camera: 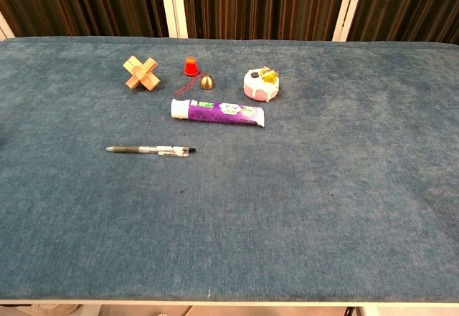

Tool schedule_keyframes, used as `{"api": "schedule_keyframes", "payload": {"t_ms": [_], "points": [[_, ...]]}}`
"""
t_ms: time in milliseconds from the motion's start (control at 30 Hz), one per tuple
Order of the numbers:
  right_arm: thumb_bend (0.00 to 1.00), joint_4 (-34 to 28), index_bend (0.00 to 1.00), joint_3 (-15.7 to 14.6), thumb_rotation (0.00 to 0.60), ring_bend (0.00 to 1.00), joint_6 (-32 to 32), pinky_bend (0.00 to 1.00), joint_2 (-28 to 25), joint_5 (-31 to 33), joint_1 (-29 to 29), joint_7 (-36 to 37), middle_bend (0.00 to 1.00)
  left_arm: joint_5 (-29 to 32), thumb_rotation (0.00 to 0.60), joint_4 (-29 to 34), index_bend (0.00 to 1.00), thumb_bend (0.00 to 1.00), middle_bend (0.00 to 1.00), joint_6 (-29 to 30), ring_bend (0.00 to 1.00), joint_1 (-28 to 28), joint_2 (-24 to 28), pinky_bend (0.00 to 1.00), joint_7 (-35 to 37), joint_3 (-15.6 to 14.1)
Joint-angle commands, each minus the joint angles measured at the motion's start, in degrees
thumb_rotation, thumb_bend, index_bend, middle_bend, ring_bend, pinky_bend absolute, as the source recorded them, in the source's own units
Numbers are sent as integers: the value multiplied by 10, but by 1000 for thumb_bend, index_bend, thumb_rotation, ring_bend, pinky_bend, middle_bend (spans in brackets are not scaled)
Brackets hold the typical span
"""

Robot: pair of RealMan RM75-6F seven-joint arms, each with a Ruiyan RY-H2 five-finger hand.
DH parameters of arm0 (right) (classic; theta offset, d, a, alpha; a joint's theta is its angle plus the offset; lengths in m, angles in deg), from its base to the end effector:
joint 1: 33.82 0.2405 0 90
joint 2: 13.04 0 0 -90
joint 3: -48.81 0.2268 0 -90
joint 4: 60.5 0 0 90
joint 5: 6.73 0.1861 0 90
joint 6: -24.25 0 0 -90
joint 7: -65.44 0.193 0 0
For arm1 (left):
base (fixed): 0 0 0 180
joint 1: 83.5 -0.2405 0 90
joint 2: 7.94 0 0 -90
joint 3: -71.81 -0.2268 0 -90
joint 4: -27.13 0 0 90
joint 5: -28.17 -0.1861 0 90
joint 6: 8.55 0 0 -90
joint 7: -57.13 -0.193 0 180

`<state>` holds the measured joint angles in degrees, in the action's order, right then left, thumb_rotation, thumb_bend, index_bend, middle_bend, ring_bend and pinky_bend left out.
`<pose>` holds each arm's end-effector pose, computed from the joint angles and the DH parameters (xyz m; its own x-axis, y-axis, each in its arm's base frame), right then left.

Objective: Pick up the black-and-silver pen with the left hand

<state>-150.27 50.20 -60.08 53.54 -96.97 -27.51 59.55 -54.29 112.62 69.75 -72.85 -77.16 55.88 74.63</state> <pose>-0.2644 -0.2274 0.1467 0.4974 -0.0193 0.8673 -0.8635 -0.1073 0.4928 -0.2851 0.2552 0.1368 0.4384 0.0758 0.8956 0.8988 -0.0352 -0.4370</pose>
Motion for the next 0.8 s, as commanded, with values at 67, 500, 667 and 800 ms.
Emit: {"api": "schedule_keyframes", "payload": {"t_ms": [67,500,667,800], "points": [[360,-5,192,1,600,35,2,41,-4,4,0,3,119,-1,600,4,82,433,20,3,0,-1,0,164,-7,0],[359,-7,194,-1,600,35,6,41,-10,3,-1,3,118,2,600,16,82,411,21,3,0,-1,-1,164,-29,0],[360,-10,196,0,600,35,15,41,-14,14,-1,8,119,-5,600,43,82,368,20,-27,0,9,-7,164,-16,-11],[360,-16,200,2,600,35,26,41,-15,24,3,7,119,-20,600,70,83,323,20,-81,0,42,-10,165,-20,-19]]}}
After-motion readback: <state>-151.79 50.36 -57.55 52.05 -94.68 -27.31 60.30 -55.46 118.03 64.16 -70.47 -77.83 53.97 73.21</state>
